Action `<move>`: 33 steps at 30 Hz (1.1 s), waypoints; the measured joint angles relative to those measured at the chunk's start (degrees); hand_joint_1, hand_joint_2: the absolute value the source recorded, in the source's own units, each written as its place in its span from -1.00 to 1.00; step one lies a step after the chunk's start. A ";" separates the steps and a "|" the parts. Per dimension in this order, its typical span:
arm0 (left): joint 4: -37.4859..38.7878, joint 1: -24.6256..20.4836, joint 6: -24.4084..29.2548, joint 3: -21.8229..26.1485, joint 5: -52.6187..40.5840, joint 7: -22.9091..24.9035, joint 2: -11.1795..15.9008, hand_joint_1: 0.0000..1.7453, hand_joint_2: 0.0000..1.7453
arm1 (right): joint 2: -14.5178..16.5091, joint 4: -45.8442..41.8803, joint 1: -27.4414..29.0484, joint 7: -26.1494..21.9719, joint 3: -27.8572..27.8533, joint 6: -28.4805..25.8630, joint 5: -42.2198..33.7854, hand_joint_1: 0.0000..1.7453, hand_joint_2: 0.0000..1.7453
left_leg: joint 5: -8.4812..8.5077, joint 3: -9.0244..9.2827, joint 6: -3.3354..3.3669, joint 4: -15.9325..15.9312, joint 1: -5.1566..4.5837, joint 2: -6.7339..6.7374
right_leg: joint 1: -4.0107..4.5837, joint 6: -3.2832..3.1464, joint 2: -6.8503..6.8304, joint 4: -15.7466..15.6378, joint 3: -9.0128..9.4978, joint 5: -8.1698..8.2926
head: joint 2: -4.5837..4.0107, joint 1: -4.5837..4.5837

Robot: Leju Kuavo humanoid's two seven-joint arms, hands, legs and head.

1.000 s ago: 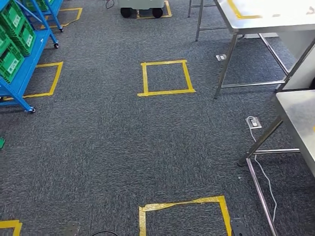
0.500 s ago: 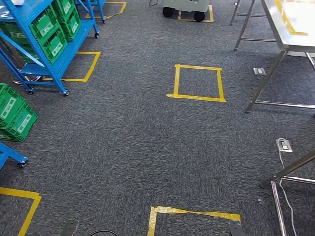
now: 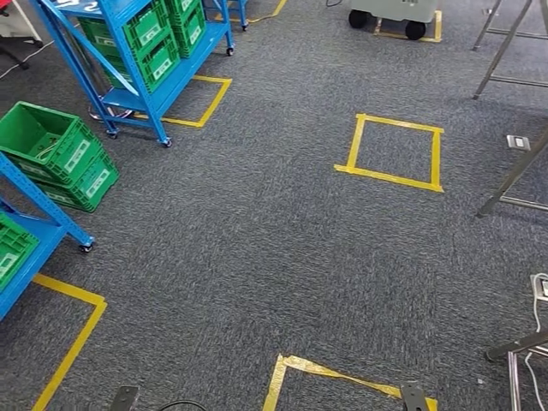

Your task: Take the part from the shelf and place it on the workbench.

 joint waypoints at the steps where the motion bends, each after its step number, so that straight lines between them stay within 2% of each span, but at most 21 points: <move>1: 0.00 -0.09 0.01 0.04 -0.01 -0.01 -0.04 -1.00 -1.00 | 0.00 0.00 -0.01 -0.01 0.00 0.00 0.01 -1.00 -1.00 | 0.91 1.72 0.21 -3.13 -0.17 1.43 | 0.16 0.24 -0.59 0.03 0.10 -0.16 | 0.00 -0.02; 3: 0.01 -0.21 0.01 0.09 0.00 -0.07 -0.13 -1.00 -1.00 | 0.00 0.00 -0.06 -0.05 0.00 0.01 0.02 -1.00 -1.00 | 1.12 3.15 0.88 -5.94 -0.50 2.92 | 0.51 0.77 -1.54 0.03 0.28 -0.46 | 0.00 0.07; 5: 0.01 -0.10 0.02 0.16 0.01 -0.18 -0.15 -1.00 -1.00 | 0.00 0.00 -0.26 -0.13 0.00 0.00 0.08 -1.00 -1.00 | 1.10 3.17 1.76 -6.14 -0.63 1.82 | 0.52 1.38 -2.38 -0.13 0.71 -0.73 | 0.00 0.12; 6: 0.01 -0.01 0.03 0.20 0.02 -0.24 -0.16 -1.00 -1.00 | 0.01 0.00 -0.40 -0.19 0.00 -0.01 0.12 -1.00 -1.00 | 1.12 3.24 2.13 -6.26 -0.57 1.19 | 0.41 1.73 -1.90 0.08 0.87 -1.08 | 0.00 0.16; 8: 0.01 -0.18 0.11 0.33 0.02 -0.33 -0.10 -1.00 -1.00 | 0.04 0.01 -0.48 -0.28 0.02 0.01 0.17 -1.00 -1.00 | 1.33 3.37 2.90 -6.50 -0.32 -0.13 | 0.15 2.20 0.85 3.37 -0.53 -3.18 | 0.00 0.38; 10: 0.01 -0.45 0.16 0.45 0.02 -0.39 -0.05 -1.00 -1.00 | 0.03 0.03 -0.23 -0.32 0.03 0.02 0.17 -1.00 -1.00 | 1.37 3.31 3.40 -6.50 -0.32 -1.69 | 0.08 2.28 3.50 10.85 -4.11 -6.58 | 0.00 0.68; 12: 0.01 -0.41 0.16 0.52 0.02 -0.42 -0.08 -1.00 -1.00 | 0.01 0.05 0.02 -0.31 0.02 0.02 0.18 -1.00 -1.00 | 1.37 3.31 3.54 -6.47 -0.37 -3.44 | 0.13 2.20 4.20 16.01 -7.09 -7.74 | 0.00 0.82; 13: 0.01 -0.30 0.16 0.55 0.02 -0.42 -0.08 -1.00 -1.00 | 0.02 0.06 0.04 -0.31 0.02 0.02 0.18 -1.00 -1.00 | 1.37 3.37 3.53 -6.44 -0.37 -4.33 | 0.12 2.12 4.32 15.52 -7.20 -6.65 | 0.00 0.84; 14: 0.01 -0.22 0.16 0.57 0.02 -0.42 -0.08 -1.00 -1.00 | 0.02 0.07 0.03 -0.31 0.02 0.02 0.18 -1.00 -1.00 | 1.36 3.45 3.49 -6.40 -0.35 -5.20 | 0.06 2.03 4.61 12.93 -6.26 -4.68 | 0.00 0.84; 16: 0.01 -0.22 0.16 0.60 0.02 -0.43 -0.08 -1.00 -1.00 | 0.01 0.08 -0.01 -0.31 0.02 0.02 0.18 -1.00 -1.00 | 1.32 3.45 3.15 -6.17 -0.31 -6.91 | -0.33 2.01 7.31 5.32 -3.03 -0.93 | 0.00 0.85; 18: 0.00 -0.29 0.16 0.61 0.02 -0.45 -0.08 -1.00 -1.00 | 0.02 0.14 -0.02 -0.30 0.02 0.01 0.18 -1.00 -1.00 | 1.45 3.01 2.50 -5.92 -0.22 -8.39 | -0.64 1.93 9.91 1.17 -1.06 0.14 | 0.00 0.81; 19: 0.01 -0.22 0.16 0.62 0.02 -0.47 -0.07 -1.00 -1.00 | 0.02 0.18 -0.02 -0.31 0.02 0.01 0.19 -1.00 -1.00 | 1.65 2.72 2.08 -5.95 -0.12 -9.09 | -0.60 1.74 10.16 0.89 -0.86 -0.03 | 0.00 0.81; 20: 0.01 -0.08 0.16 0.63 0.02 -0.49 -0.04 -1.00 -1.00 | 0.03 0.21 -0.03 -0.33 0.01 0.01 0.22 -1.00 -1.00 | 1.89 2.47 1.71 -6.06 0.05 -9.78 | -0.54 1.42 9.48 0.80 -0.77 0.14 | 0.00 0.80; 21: 0.01 0.10 0.16 0.64 0.02 -0.51 0.01 -1.00 -1.00 | 0.06 0.22 -0.08 -0.37 0.00 0.01 0.27 -1.00 -1.00 | 1.91 2.27 1.38 -6.07 0.08 -9.47 | -0.49 1.07 8.77 0.66 -0.73 0.31 | 0.00 0.83; 23: 0.02 0.17 0.16 0.67 0.01 -0.59 0.04 -1.00 -1.00 | 0.11 0.24 -0.09 -0.51 -0.01 -0.01 0.40 -1.00 -1.00 | 0.31 0.97 0.82 -3.69 -0.11 -6.39 | -0.52 0.39 7.15 0.26 -0.59 0.60 | 0.00 0.46; 25: 0.02 -0.11 0.16 0.68 -0.01 -0.67 -0.06 -1.00 -1.00 | 0.13 0.25 0.04 -0.60 -0.02 -0.03 0.51 -1.00 -1.00 | -3.28 -2.38 0.39 3.16 -0.15 -2.97 | -0.33 -0.04 5.22 0.13 -0.53 0.57 | 0.00 0.12; 27: 0.02 -0.21 0.16 0.68 -0.03 -0.70 -0.10 -1.00 -1.00 | 0.13 0.27 0.11 -0.61 -0.02 -0.03 0.60 -1.00 -1.00 | -5.32 -5.41 0.15 9.29 0.01 -2.27 | -0.20 -0.23 3.30 0.13 -0.51 0.41 | 0.00 0.10; 28: 0.02 -0.13 0.16 0.68 -0.03 -0.71 -0.09 -1.00 -1.00 | 0.13 0.28 0.08 -0.62 -0.02 -0.03 0.65 -1.00 -1.00 | -4.81 -5.61 0.12 9.72 0.04 -2.18 | -0.19 -0.26 2.46 0.14 -0.44 0.32 | 0.00 0.10; 30: 0.02 -0.01 0.16 0.69 -0.06 -0.72 -0.04 -1.00 -1.00 | 0.13 0.29 -0.02 -0.63 -0.02 -0.04 0.76 -1.00 -1.00 | -1.31 -2.81 0.31 4.52 -0.02 -1.27 | -0.18 -0.09 0.98 0.13 -0.12 0.08 | 0.00 0.09; 31: 0.02 -0.05 0.17 0.70 -0.08 -0.72 -0.03 -1.00 -1.00 | 0.13 0.29 -0.05 -0.64 -0.02 -0.06 0.81 -1.00 -1.00 | 0.37 -0.69 0.48 0.60 -0.18 0.09 | -0.06 0.11 0.31 0.16 0.08 -0.13 | 0.00 0.09; 33: 0.02 -0.29 0.20 0.70 -0.16 -0.73 -0.03 -1.00 -1.00 | 0.13 0.30 -0.09 -0.66 -0.02 -0.14 0.97 -1.00 -1.00 | 1.83 2.17 1.12 -4.91 -0.58 2.20 | 0.31 0.65 -0.89 0.24 0.38 -0.54 | 0.00 0.13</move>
